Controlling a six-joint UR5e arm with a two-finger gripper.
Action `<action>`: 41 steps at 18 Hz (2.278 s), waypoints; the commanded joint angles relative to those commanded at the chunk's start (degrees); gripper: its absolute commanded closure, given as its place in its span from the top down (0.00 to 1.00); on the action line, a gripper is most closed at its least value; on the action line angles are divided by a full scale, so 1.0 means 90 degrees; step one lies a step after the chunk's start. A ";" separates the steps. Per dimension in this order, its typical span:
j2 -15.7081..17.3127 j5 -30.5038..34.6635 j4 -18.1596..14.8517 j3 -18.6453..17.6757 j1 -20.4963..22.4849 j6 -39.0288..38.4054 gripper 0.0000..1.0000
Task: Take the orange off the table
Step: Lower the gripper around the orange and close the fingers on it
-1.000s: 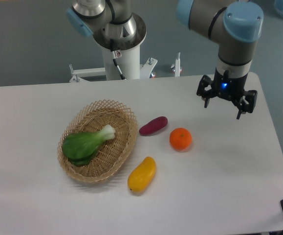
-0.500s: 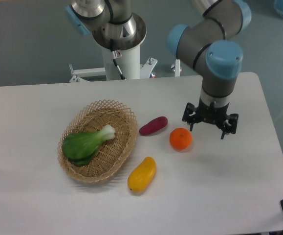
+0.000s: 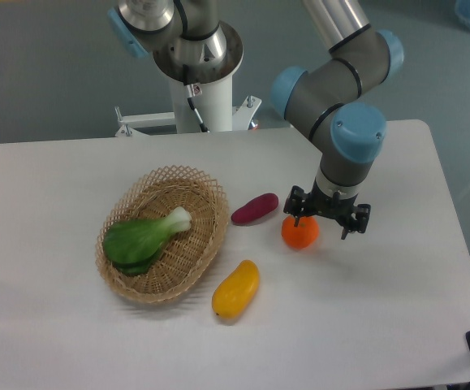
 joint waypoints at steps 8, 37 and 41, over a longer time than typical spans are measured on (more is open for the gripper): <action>-0.0175 0.0039 0.0390 -0.0089 -0.0039 0.0097 1.00; -0.0342 0.0088 0.0772 -0.0294 -0.0039 0.0127 0.76; -0.0313 0.0088 0.0762 -0.0284 -0.0039 0.0127 0.73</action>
